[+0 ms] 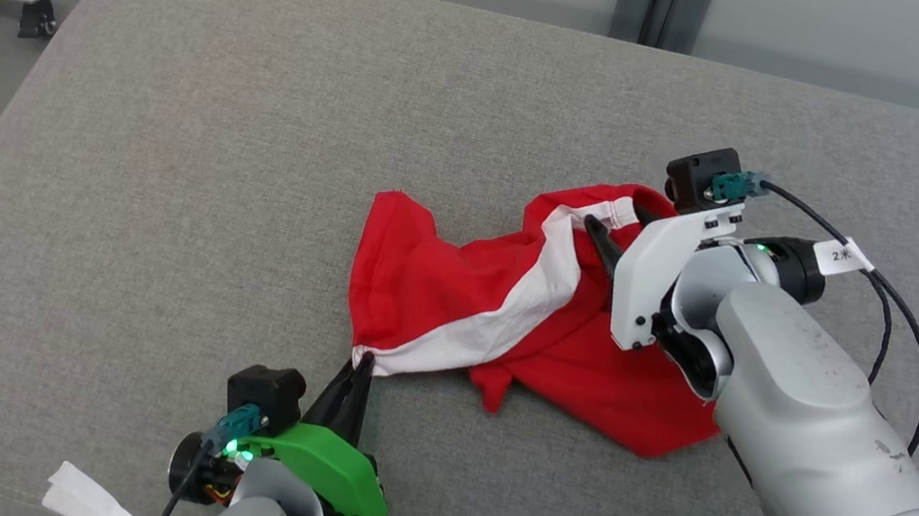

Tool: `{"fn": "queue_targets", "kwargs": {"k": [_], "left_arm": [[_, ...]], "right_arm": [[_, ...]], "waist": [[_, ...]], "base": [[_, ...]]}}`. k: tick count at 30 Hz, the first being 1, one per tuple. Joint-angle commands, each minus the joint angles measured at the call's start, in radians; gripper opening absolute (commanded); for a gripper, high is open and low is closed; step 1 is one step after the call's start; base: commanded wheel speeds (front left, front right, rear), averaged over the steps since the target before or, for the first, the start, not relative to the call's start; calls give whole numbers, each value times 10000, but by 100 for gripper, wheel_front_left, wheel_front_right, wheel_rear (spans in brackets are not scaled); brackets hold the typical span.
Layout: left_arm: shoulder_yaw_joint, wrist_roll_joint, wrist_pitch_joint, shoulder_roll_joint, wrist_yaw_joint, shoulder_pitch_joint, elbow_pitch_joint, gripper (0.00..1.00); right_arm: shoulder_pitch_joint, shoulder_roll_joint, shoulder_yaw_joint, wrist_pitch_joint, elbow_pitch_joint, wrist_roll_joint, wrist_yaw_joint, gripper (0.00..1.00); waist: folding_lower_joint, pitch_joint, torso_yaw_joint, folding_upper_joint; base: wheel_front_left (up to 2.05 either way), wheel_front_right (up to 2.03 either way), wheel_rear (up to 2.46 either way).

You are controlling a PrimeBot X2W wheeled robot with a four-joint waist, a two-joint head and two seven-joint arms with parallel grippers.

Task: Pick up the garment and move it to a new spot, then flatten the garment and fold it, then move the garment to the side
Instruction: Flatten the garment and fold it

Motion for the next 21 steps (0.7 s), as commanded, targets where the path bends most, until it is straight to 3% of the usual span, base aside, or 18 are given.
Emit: {"fn": "queue_targets", "kwargs": {"k": [1,2,4,5,15,21], "left_arm": [[-30,-52,-2,42,50,-191,-40,0],[-42,-61,-2,42,65,-201,-51,0],[-50,-96,-3,42,76,-208,-72,0],[-45,-114,-3,42,85,-211,-76,0],[707,258,-3,42,123,-263,-243,0],[1818,629,-3,109,-70,-339,-855,0]], "right_arm": [[-201,-79,89,43,90,135,-16,42],[-287,-107,186,74,159,177,-16,36],[-448,-134,373,108,259,226,-16,7],[-493,-139,451,146,300,261,-16,0],[-684,-494,1251,87,-161,1119,-16,0],[-37,-1421,1494,-564,-1306,1943,-16,0]], "waist": [[0,29,50,0],[0,38,66,0],[0,51,81,0],[0,53,81,0],[0,-128,-372,0],[0,-689,-860,0]], "base": [[0,0,0],[0,0,0],[0,0,0],[0,0,0],[0,0,0],[0,0,0]]}}
